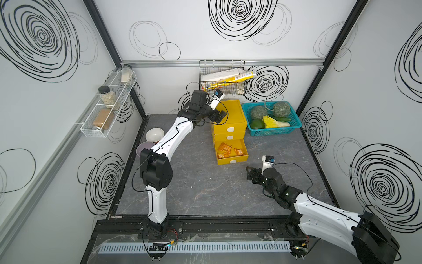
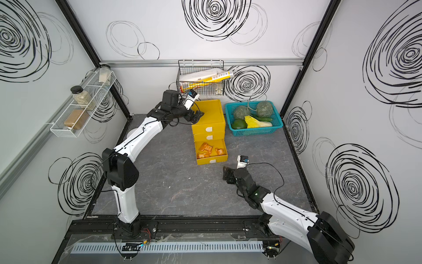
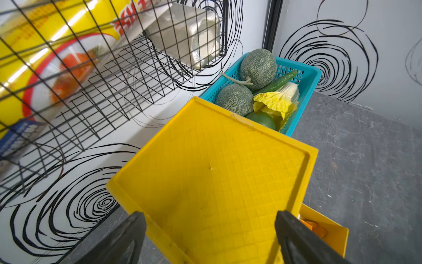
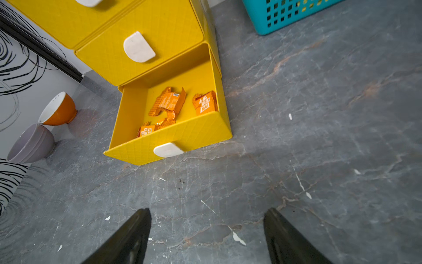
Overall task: Place the cookies into the drawer by color
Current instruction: Close the drawer in the storage box.
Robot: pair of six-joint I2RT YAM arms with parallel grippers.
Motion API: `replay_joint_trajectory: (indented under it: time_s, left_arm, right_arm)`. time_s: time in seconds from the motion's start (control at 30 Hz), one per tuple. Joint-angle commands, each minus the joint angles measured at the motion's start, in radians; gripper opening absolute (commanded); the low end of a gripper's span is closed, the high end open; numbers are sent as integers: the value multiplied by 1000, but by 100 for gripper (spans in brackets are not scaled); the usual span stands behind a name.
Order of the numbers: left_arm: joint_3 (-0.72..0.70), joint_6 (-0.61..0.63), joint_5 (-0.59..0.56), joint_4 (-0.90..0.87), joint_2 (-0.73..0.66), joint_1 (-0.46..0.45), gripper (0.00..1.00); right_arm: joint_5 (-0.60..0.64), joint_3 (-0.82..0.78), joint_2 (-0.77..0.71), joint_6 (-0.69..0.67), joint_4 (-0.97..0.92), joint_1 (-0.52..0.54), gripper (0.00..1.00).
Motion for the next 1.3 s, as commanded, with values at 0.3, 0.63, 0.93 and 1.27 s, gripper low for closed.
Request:
replay_joint_trajectory:
  time_s: [0.3,0.63,0.93,1.27]
  left_arm:
    - [107,32,-34,-32,158,-3,93]
    - [14,78,-38,-43,155,13,91]
    - [-37,93,-19,-51,139,35,90]
    - [-118,115,-19,-33,95,45,88]
  right_arm:
    - [-94,3,204,41,229,-4,79]
    - [-82,68,365,23,337,-5,74]
    - [-57,162,554,-3,437,-11,60]
    - [-104,281,696,-26,481,-27,42]
